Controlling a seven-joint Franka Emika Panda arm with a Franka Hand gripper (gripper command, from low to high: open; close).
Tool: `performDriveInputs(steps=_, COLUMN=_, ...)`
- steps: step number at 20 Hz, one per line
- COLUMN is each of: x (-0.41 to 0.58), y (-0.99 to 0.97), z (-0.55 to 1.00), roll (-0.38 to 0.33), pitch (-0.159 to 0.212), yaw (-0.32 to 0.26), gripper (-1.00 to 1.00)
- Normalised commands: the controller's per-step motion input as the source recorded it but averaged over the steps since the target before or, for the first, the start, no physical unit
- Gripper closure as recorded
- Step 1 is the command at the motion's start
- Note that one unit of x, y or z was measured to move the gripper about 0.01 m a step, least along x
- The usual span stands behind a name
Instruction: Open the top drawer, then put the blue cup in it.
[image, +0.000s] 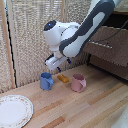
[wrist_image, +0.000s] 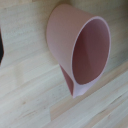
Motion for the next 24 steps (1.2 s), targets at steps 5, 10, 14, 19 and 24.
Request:
performDriveInputs(steps=5, x=0.259, y=0.34, z=-0.1, roll=0.057, pitch=-0.004, yaw=-0.229, gripper=-1.0)
performDriveInputs(steps=10, x=0.397, y=0.28, z=-0.17, roll=0.066, pitch=-0.058, yaw=-0.197, gripper=-1.0)
performDriveInputs(steps=14, x=0.523, y=0.24, z=-0.21, roll=0.064, pitch=-0.084, yaw=-0.169, gripper=-1.0)
performDriveInputs(steps=19, x=0.574, y=0.24, z=-0.18, roll=0.043, pitch=-0.026, yaw=-0.17, gripper=-1.0)
performDriveInputs(steps=24, x=0.579, y=0.3, z=-0.14, roll=0.014, pitch=0.014, yaw=-0.169, gripper=-1.0)
